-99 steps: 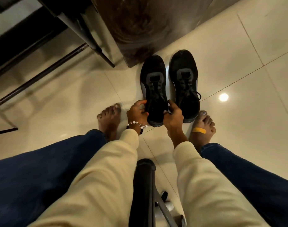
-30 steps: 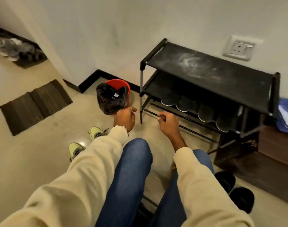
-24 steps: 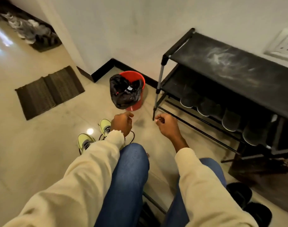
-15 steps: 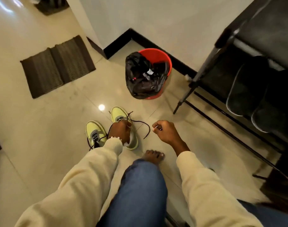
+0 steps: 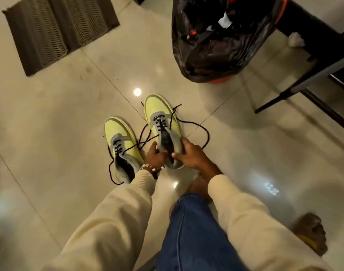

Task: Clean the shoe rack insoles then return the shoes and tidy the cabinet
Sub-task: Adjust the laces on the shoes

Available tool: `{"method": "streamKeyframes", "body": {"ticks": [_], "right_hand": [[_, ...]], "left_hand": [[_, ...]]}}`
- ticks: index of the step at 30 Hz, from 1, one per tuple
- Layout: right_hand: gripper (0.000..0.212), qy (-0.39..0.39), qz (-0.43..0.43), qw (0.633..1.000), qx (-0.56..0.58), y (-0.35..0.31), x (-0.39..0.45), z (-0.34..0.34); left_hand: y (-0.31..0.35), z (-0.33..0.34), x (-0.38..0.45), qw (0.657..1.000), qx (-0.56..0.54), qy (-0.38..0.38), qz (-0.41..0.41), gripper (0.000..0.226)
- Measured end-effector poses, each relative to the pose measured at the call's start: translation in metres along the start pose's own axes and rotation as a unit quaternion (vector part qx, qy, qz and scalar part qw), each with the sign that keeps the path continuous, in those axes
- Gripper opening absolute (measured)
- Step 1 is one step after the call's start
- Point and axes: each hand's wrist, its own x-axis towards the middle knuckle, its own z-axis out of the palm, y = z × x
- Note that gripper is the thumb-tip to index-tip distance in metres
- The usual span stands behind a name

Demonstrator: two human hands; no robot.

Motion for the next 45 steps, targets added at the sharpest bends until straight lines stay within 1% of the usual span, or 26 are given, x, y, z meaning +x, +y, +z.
{"method": "streamKeyframes", "body": {"ticks": [1, 3, 6, 10, 12, 14, 17, 18, 21, 25, 28, 33, 34, 36, 38, 42, 45], "right_hand": [[0.07, -0.002, 0.004, 1.0, -0.01, -0.002, 0.004, 0.002], [0.07, 0.01, 0.015, 1.0, -0.017, -0.005, 0.006, 0.002], [0.066, 0.02, 0.021, 0.999, -0.022, -0.015, -0.004, -0.013], [0.062, 0.045, -0.006, 0.998, -0.041, -0.037, -0.037, -0.047], [0.067, 0.059, -0.008, 0.998, -0.01, -0.05, -0.068, -0.067], [0.07, 0.067, -0.004, 0.997, 0.041, -0.062, -0.102, -0.083], [0.07, 0.081, 0.0, 0.992, 0.096, -0.085, -0.16, -0.103], [0.07, 0.086, -0.004, 0.991, 0.104, -0.092, -0.178, -0.107], [0.067, 0.122, -0.04, 0.987, 0.1, -0.112, -0.244, -0.117], [0.06, 0.195, -0.086, 0.967, 0.139, -0.126, -0.324, -0.12], [0.054, 0.244, -0.105, 0.944, 0.197, -0.124, -0.38, -0.121], [0.048, 0.339, -0.117, 0.892, 0.274, -0.099, -0.469, -0.126], [0.045, 0.361, -0.118, 0.881, 0.283, -0.091, -0.488, -0.127], [0.039, 0.401, -0.114, 0.858, 0.3, -0.074, -0.525, -0.127], [0.033, 0.442, -0.105, 0.835, 0.309, -0.055, -0.556, -0.127], [0.035, 0.508, -0.077, 0.792, 0.331, -0.014, -0.612, -0.121], [0.03, 0.546, -0.045, 0.764, 0.341, 0.014, -0.641, -0.115]], "left_hand": [[0.0, 0.002, 0.002, 1.0, -0.019, -0.007, 0.004, 0.056], [0.003, 0.004, -0.001, 0.999, -0.043, -0.011, -0.009, 0.065], [0.016, 0.006, -0.019, 0.999, -0.014, -0.013, -0.032, 0.082], [0.043, 0.01, -0.058, 1.0, -0.002, -0.023, -0.017, 0.08], [0.061, 0.011, -0.087, 0.999, 0.008, -0.03, 0.021, 0.081], [0.08, 0.01, -0.118, 0.995, 0.033, -0.018, 0.092, 0.085], [0.106, 0.008, -0.175, 0.983, 0.088, -0.028, 0.156, 0.112], [0.112, 0.008, -0.193, 0.979, 0.117, -0.015, 0.168, 0.117], [0.122, 0.004, -0.257, 0.965, 0.15, 0.029, 0.211, 0.115], [0.135, 0.008, -0.327, 0.944, 0.168, 0.032, 0.282, 0.108], [0.144, 0.014, -0.376, 0.914, 0.208, 0.023, 0.347, 0.099], [0.149, 0.045, -0.458, 0.833, 0.31, -0.015, 0.458, 0.092], [0.146, 0.054, -0.476, 0.815, 0.324, -0.021, 0.48, 0.091], [0.136, 0.072, -0.506, 0.789, 0.335, -0.046, 0.513, 0.088], [0.126, 0.091, -0.53, 0.771, 0.335, -0.077, 0.536, 0.085], [0.098, 0.131, -0.576, 0.732, 0.352, -0.139, 0.566, 0.085], [0.077, 0.159, -0.597, 0.697, 0.384, -0.171, 0.582, 0.084]]}}
